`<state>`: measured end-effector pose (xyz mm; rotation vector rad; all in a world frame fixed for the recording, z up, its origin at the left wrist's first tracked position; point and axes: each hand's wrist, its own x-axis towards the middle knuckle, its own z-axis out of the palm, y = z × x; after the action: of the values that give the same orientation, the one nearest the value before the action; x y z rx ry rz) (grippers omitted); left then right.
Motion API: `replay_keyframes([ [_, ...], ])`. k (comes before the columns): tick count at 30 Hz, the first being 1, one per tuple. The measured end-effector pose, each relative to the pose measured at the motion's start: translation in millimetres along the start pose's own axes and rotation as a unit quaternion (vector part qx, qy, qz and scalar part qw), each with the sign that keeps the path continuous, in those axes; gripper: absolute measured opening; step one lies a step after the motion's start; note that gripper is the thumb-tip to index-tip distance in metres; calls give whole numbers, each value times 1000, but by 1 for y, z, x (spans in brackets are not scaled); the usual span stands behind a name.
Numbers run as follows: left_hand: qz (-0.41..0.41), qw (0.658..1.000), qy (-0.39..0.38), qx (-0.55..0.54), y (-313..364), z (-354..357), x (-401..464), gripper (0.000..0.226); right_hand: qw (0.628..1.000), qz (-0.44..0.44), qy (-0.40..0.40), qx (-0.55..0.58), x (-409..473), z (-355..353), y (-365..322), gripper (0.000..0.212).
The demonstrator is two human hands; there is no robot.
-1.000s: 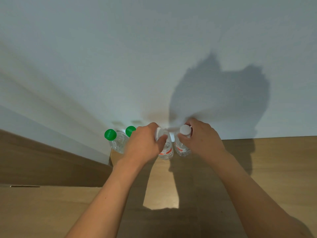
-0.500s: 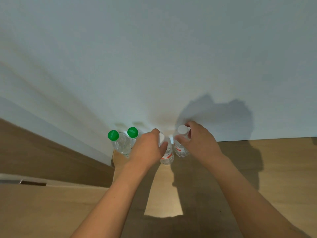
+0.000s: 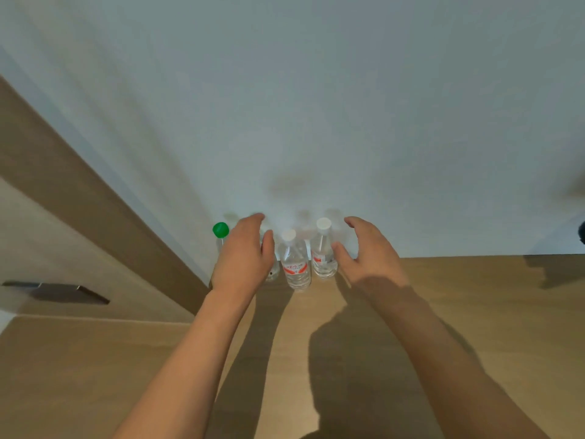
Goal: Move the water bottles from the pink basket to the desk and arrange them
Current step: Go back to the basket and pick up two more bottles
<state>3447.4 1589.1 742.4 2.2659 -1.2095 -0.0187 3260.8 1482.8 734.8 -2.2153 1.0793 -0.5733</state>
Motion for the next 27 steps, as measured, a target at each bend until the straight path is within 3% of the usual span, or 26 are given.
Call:
replay_keyframes([
  [6, 34, 996, 78, 0, 2, -11, -42, 34, 1000, -14, -4, -1, -37, -8, -6, 52],
  [15, 170, 984, -6, -56, 43, 16, -99, 31, 993, 68, 73, -56, -133, -36, -5, 51],
  [27, 352, 927, -54, -119, 231, 65, -178, 32, 954, 205, 201, -87, -288, -169, 71, 54],
])
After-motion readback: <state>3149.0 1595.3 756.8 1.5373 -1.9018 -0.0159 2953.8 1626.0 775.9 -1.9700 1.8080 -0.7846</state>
